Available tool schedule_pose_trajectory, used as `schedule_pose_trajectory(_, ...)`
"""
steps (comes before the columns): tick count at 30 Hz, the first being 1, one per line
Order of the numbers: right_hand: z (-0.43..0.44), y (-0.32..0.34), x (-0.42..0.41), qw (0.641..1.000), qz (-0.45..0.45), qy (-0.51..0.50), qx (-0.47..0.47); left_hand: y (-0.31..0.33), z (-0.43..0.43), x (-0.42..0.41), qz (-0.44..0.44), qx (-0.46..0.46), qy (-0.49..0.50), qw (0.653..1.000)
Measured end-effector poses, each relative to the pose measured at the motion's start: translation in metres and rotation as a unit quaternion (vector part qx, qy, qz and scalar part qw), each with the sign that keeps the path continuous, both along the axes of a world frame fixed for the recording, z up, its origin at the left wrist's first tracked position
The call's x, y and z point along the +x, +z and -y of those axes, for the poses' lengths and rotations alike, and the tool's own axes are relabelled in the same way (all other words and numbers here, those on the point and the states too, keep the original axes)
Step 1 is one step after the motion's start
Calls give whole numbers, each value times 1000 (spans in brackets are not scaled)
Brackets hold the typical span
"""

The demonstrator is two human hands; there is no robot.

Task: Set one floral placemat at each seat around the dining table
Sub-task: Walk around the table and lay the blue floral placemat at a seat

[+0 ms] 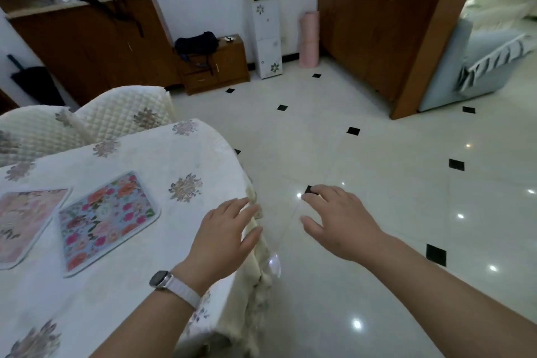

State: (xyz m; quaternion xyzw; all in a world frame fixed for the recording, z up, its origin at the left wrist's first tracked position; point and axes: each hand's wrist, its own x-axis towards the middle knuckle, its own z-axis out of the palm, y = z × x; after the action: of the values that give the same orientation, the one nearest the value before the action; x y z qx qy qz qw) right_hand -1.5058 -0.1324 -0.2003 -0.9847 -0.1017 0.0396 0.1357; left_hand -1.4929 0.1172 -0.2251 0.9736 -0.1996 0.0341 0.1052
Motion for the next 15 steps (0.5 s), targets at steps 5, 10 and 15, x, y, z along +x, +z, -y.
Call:
schedule_pose_trajectory(5,37,2,21,1000,-2,-17,-9,2,32,31,5,-16,4,1000)
schedule_pose_trajectory(10,52,0,57,1000,-15,-7,-13,-13,43,64,-8,-12,21,1000)
schedule_pose_trajectory(15,64,-8,117,1000,-17,7,-18,-30,55,115,-14,-26,37,999)
